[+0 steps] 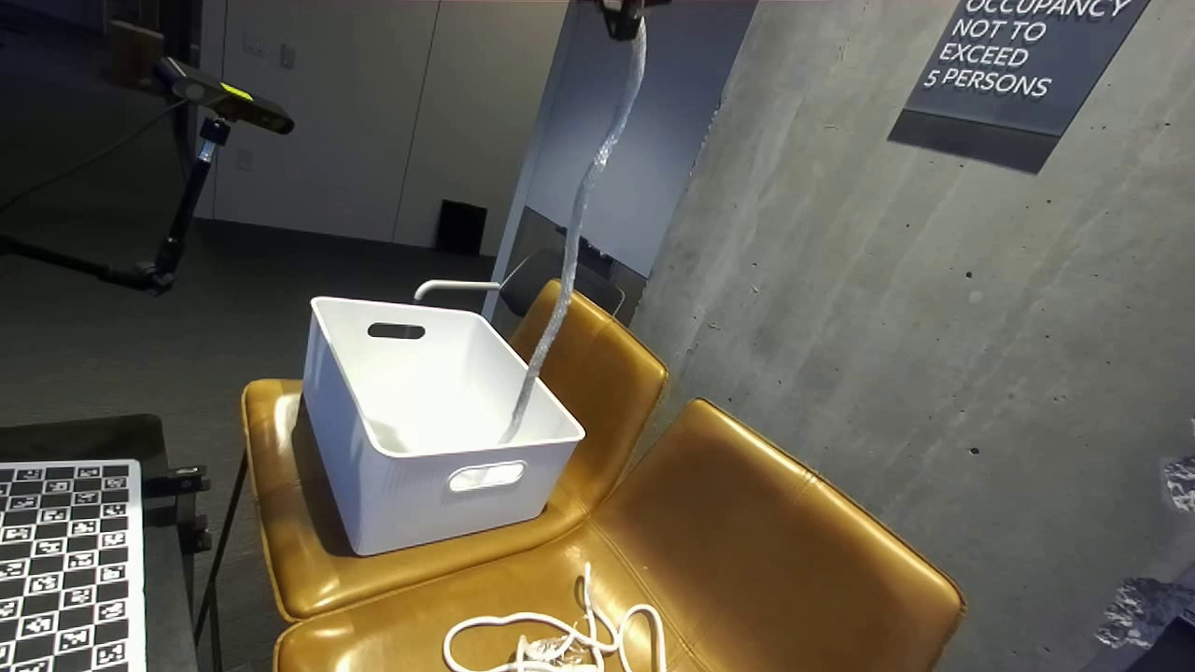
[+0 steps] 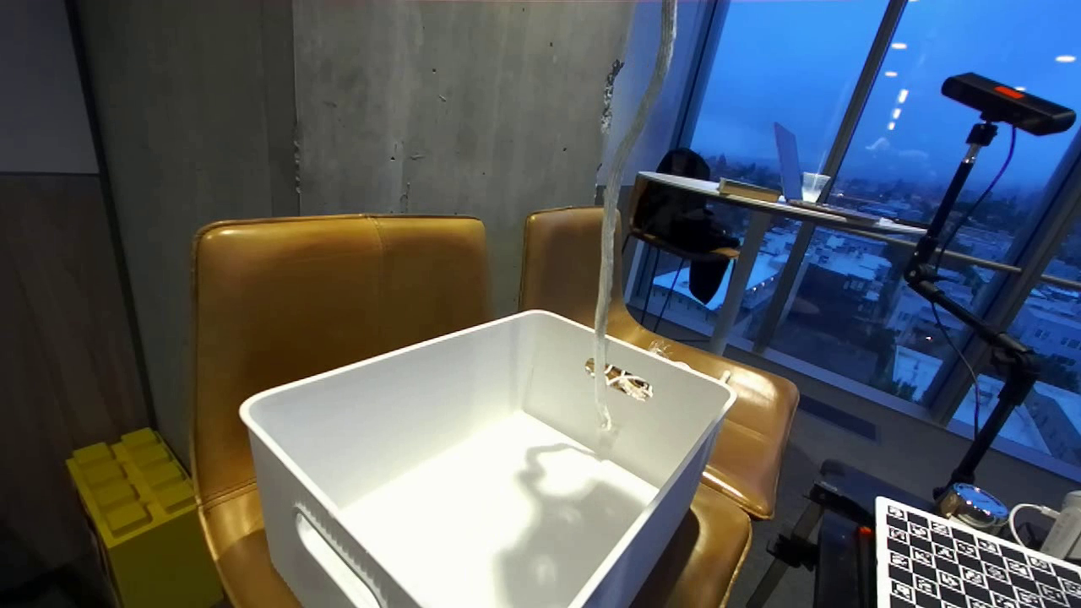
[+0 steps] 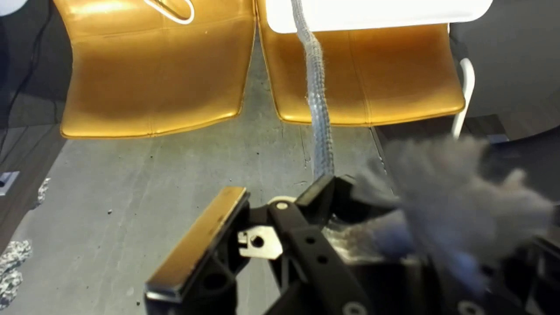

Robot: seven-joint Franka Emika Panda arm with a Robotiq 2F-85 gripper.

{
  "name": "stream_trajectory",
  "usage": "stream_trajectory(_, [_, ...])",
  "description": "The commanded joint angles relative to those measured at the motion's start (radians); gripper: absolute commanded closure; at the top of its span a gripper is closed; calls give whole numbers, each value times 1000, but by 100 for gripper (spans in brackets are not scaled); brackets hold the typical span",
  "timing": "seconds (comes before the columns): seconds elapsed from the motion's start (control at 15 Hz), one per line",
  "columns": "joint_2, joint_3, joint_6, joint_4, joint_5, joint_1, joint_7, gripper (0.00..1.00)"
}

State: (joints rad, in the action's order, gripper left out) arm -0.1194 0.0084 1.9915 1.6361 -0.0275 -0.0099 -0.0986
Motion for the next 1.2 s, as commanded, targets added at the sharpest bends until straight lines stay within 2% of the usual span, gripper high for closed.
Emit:
stream_trajectory(0.0, [-42,-2,53,134,-9,1,11,98])
stream_trajectory(0.53, [-81,13,185,330,-8,19,39,98])
stream_trajectory(0.87, [-130,51,211,427,-13,50,19,96])
stream_trajectory(0.93, [-143,55,217,454,-16,53,22,66])
stream_trajectory(1.0, [-153,56,233,482,-24,52,26,64])
stream_trajectory(1.13, [-158,46,259,528,-33,41,41,50])
